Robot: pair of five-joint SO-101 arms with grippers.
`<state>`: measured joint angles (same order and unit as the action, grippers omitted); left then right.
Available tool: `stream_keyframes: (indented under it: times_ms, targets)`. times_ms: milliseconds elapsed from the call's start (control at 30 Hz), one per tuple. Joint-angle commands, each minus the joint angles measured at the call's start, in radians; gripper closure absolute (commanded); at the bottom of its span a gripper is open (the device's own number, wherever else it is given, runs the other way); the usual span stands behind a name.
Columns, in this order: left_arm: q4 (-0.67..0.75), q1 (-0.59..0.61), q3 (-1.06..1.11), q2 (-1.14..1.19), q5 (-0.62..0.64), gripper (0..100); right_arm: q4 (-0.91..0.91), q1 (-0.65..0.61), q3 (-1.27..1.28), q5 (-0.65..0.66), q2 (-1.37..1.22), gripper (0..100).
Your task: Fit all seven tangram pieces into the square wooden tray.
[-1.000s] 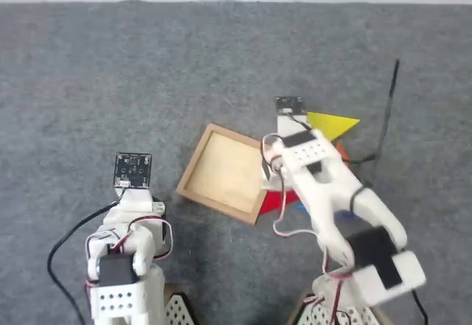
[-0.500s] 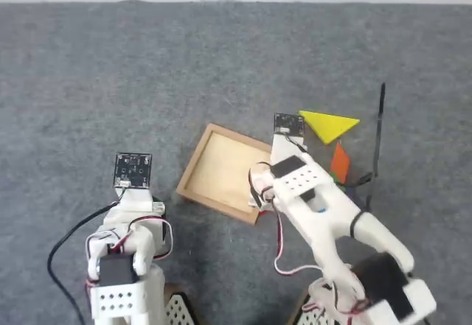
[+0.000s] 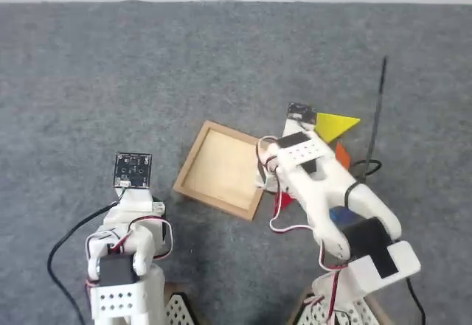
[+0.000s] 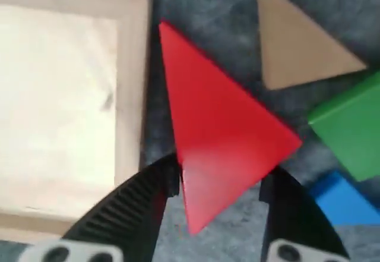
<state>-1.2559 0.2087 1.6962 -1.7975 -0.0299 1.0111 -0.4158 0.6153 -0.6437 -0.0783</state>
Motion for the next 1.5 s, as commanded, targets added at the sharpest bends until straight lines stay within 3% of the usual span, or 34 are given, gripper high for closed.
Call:
stream_keyframes:
  times_ms: [0, 200, 467, 867, 1167, 1467]
  targets:
    - [-0.005, 0.003, -0.013, -0.018, 0.017, 98, -0.002, 0.107, -0.011, 0.077, -0.024, 80.5]
    - [-0.005, 0.003, -0.013, -0.018, 0.017, 98, 0.048, 0.156, -0.040, 0.436, -0.021, 76.8]
    - [-0.005, 0.003, -0.013, -0.018, 0.017, 98, 0.068, 0.154, -0.008, 0.658, 0.154, 75.2]
    - [-0.005, 0.003, -0.013, -0.018, 0.017, 98, 0.061, 0.163, -0.011, 0.799, 0.219, 74.9]
    - [-0.005, 0.003, -0.013, -0.018, 0.017, 98, -0.008, 0.160, 0.040, 0.850, 0.208, 61.2]
    - [-0.005, 0.003, -0.013, -0.018, 0.017, 98, -0.065, 0.119, 0.089, 0.881, 0.206, 61.5]
